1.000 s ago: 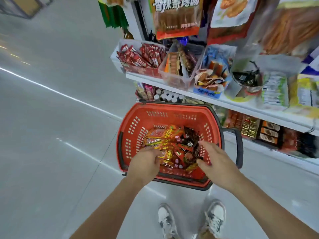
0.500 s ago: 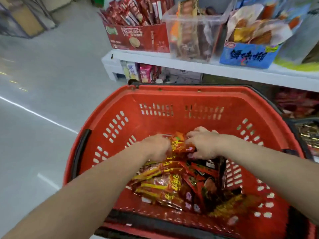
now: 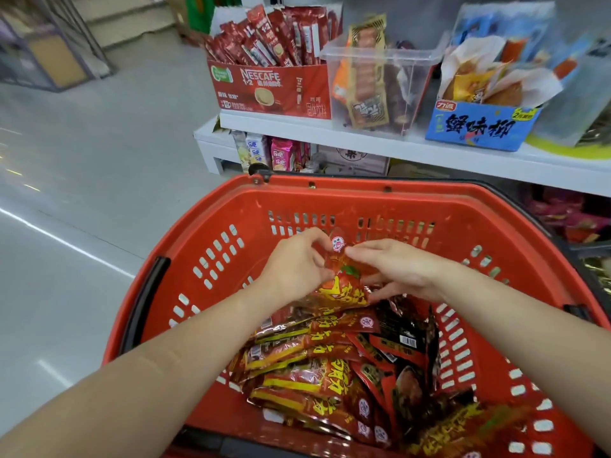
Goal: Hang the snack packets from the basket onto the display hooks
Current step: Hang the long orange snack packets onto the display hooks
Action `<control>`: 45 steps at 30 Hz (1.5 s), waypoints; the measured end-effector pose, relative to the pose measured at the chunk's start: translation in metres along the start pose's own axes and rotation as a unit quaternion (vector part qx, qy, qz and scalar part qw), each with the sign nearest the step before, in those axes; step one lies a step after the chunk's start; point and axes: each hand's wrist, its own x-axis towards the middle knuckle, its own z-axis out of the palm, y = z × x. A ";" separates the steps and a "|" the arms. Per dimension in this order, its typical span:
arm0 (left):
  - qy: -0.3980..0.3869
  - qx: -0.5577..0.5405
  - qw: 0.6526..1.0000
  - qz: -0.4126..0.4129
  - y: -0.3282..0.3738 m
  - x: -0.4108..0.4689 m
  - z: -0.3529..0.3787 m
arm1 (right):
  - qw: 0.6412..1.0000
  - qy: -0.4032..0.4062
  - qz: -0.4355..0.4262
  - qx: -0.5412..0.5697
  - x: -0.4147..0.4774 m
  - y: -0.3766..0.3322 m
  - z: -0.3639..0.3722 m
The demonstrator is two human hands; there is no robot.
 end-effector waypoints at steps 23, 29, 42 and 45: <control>0.030 -0.162 0.976 0.145 0.047 -0.037 -0.020 | 0.971 -0.006 -0.184 0.153 -0.040 -0.022 -0.012; 0.014 -0.268 0.962 0.056 0.044 -0.036 -0.026 | 0.947 -0.059 -0.204 0.239 -0.051 -0.021 -0.026; 0.182 -0.178 0.958 0.133 0.066 -0.033 -0.025 | 0.980 -0.037 -0.190 0.042 -0.072 -0.009 -0.042; 0.151 -0.200 0.962 0.112 0.061 -0.032 -0.025 | 0.973 -0.012 -0.133 0.188 -0.073 -0.011 -0.049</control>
